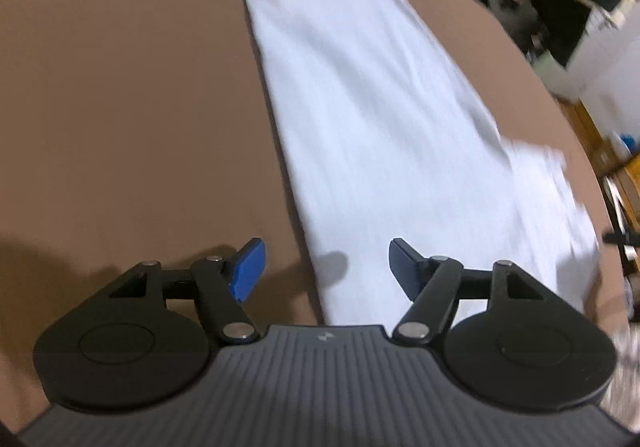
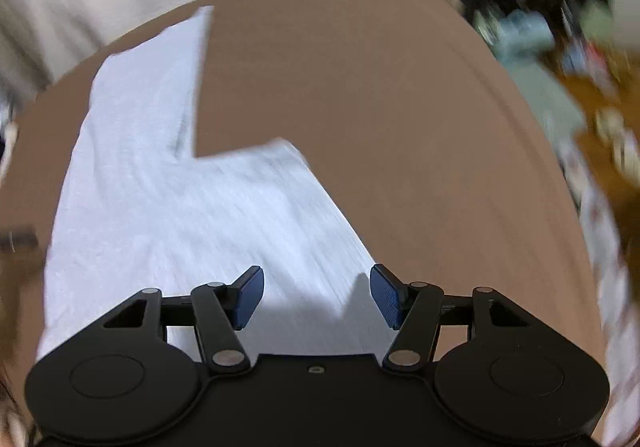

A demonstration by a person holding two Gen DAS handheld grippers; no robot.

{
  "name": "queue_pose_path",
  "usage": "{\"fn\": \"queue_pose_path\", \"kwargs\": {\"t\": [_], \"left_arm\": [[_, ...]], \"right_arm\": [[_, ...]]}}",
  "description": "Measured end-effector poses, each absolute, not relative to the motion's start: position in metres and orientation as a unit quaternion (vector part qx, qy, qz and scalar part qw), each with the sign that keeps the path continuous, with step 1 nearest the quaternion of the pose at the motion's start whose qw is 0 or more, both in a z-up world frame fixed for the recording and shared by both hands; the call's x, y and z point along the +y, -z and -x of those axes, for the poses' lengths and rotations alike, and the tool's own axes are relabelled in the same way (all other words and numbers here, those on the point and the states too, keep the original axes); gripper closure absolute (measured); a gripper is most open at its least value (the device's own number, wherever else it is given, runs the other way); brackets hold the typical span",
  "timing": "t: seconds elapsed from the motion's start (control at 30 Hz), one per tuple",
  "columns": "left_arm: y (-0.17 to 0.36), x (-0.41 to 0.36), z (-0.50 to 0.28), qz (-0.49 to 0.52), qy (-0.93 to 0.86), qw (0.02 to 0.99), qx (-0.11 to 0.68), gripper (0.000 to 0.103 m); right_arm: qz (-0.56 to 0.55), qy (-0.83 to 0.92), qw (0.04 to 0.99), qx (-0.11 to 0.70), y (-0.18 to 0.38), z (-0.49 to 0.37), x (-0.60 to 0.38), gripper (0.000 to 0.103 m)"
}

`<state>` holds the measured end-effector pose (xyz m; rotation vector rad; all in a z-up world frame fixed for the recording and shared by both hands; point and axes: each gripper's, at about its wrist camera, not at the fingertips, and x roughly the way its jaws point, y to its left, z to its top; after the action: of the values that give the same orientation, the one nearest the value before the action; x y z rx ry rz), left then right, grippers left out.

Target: Fold clothes

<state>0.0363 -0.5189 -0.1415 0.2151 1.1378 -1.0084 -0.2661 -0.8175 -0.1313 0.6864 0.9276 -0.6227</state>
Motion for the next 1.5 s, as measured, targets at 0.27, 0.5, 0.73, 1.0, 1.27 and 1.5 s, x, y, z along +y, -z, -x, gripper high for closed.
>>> {"fn": "queue_pose_path", "kwargs": {"t": [0.27, 0.5, 0.73, 1.0, 1.27, 1.5], "left_arm": [[0.186, -0.451, 0.01, 0.001, 0.475, 0.647, 0.596, 0.024], [0.187, -0.451, 0.044, -0.056, 0.524, 0.638, 0.561, 0.094], [0.164, -0.424, 0.035, 0.029, 0.506, 0.625, 0.593, 0.096], [0.19, -0.441, 0.041, -0.048, 0.493, 0.618, 0.611, 0.096], [0.175, -0.426, 0.049, -0.067, 0.525, 0.611, 0.589, 0.083], [0.124, -0.433, 0.052, -0.131, 0.542, 0.665, 0.497, 0.083]], "right_arm": [[-0.525, 0.223, 0.753, 0.329, 0.187, 0.336, -0.827, 0.038], [-0.538, 0.17, 0.786, 0.251, 0.2, 0.335, -0.826, 0.038], [-0.489, 0.174, 0.832, 0.195, 0.182, 0.323, -0.833, 0.095], [-0.45, 0.229, 0.835, 0.219, 0.169, 0.329, -0.842, 0.096], [-0.524, 0.222, 0.8, 0.189, 0.193, 0.356, -0.849, 0.035], [-0.532, 0.148, 0.805, 0.217, 0.212, 0.363, -0.837, 0.035]]}}
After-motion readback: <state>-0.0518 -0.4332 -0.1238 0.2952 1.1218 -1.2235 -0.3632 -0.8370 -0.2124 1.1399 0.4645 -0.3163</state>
